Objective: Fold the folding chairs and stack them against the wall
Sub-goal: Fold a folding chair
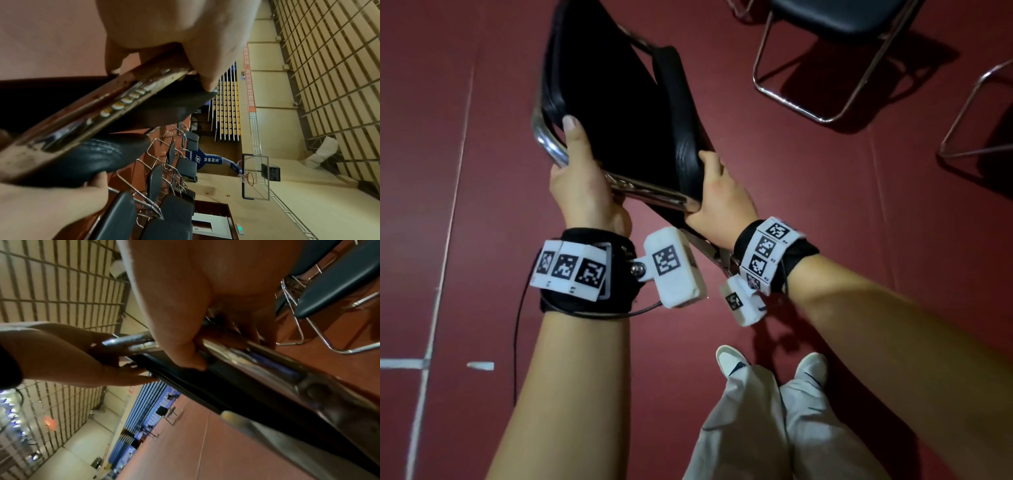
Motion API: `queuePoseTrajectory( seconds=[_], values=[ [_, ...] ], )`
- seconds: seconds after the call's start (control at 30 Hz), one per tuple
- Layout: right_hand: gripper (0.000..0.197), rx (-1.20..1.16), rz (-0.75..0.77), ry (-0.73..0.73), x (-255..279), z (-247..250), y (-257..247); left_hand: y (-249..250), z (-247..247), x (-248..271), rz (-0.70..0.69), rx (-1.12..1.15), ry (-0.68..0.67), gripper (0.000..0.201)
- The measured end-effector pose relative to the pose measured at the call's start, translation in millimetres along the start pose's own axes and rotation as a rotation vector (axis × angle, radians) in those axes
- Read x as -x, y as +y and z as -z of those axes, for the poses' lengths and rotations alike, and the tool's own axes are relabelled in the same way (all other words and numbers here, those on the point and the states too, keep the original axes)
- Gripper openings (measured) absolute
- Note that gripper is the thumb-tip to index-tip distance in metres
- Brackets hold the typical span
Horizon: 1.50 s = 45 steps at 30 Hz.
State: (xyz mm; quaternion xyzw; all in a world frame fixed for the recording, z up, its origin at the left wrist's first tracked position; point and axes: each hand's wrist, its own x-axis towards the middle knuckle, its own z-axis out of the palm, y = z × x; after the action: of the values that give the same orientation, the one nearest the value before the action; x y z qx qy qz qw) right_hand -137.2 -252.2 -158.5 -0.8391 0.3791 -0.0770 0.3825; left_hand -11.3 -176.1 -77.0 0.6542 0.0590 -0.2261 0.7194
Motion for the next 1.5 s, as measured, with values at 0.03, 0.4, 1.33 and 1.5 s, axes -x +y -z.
queuePoseTrajectory(
  seconds=[0.03,0.4,1.33,1.5],
  values=[
    [0.079,-0.001,-0.010,0.019,-3,-5,-7,6,8,-4,0.021,-0.017,0.007,0.040],
    [0.084,-0.168,-0.110,-0.001,-28,-14,-25,56,33,-20,0.204,-0.160,0.008,0.045],
    [0.071,-0.109,0.273,-0.372,-182,77,19,81,-97,-24,0.164,0.017,0.583,0.022],
    [0.076,-0.129,0.264,-0.454,-226,103,37,80,-148,-29,0.139,0.045,0.660,0.027]
  ],
)
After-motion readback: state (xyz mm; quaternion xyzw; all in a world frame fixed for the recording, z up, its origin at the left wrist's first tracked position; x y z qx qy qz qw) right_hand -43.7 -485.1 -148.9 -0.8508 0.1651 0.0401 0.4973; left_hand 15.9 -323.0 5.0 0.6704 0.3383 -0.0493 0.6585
